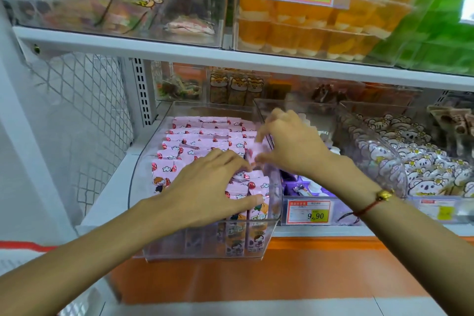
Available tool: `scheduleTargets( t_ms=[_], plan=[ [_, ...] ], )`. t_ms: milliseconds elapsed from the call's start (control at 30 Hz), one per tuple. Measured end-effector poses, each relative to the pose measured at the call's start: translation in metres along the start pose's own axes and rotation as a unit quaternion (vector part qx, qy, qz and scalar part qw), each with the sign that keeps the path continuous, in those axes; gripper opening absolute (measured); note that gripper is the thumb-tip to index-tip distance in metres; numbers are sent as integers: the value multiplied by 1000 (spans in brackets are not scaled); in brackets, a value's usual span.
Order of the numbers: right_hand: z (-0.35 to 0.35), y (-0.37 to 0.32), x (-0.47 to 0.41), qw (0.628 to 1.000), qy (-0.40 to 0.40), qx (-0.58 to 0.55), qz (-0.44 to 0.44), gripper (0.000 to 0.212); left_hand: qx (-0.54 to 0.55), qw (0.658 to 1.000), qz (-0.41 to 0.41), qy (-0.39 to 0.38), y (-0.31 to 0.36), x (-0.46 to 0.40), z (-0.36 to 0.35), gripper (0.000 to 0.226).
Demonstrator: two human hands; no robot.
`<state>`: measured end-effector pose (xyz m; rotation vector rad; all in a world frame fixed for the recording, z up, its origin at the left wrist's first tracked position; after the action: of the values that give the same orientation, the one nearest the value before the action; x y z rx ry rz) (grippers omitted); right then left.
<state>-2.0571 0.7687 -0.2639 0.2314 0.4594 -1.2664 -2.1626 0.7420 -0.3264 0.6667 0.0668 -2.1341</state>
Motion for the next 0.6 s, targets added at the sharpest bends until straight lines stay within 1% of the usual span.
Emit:
scheduleTargets(
  t_ms=[67,100,200,267,433,500,600],
  plan=[
    [-9,5,2,999,-21,-11,-26,19,11,1000,-6,2,2,1,2,59],
    [-8,8,2,999,-14,-27,-40,21,21,1000,-5,2,3,0,3,56],
    [4,16,14,995,46,-52,-68,35,63,998,28,-9,-2,-7,5,44],
    [8,21,33,991,69,-82,-85,38,84,995,51,-21,-8,-19,4,33],
    [1,22,71,973,82,-188,-104,30,67,992,48,-93,-9,-49,-7,18],
    [-3,22,75,966,80,-220,-108,31,73,992,51,-89,-8,-56,-5,8],
    [-7,21,76,963,78,-233,-108,32,107,989,55,-89,-6,-58,-2,9]
  ],
)
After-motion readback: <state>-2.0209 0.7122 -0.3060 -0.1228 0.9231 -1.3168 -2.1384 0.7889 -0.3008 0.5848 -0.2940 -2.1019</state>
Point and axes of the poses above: each hand's wrist, its own x-axis away from the middle knuckle, its own z-axis out of the back of the hand, y = z × x, the point moved 8 cm from there along -x, towards the middle knuckle, and after that the axes turned 11 degrees about y, right-handed, at the moved point
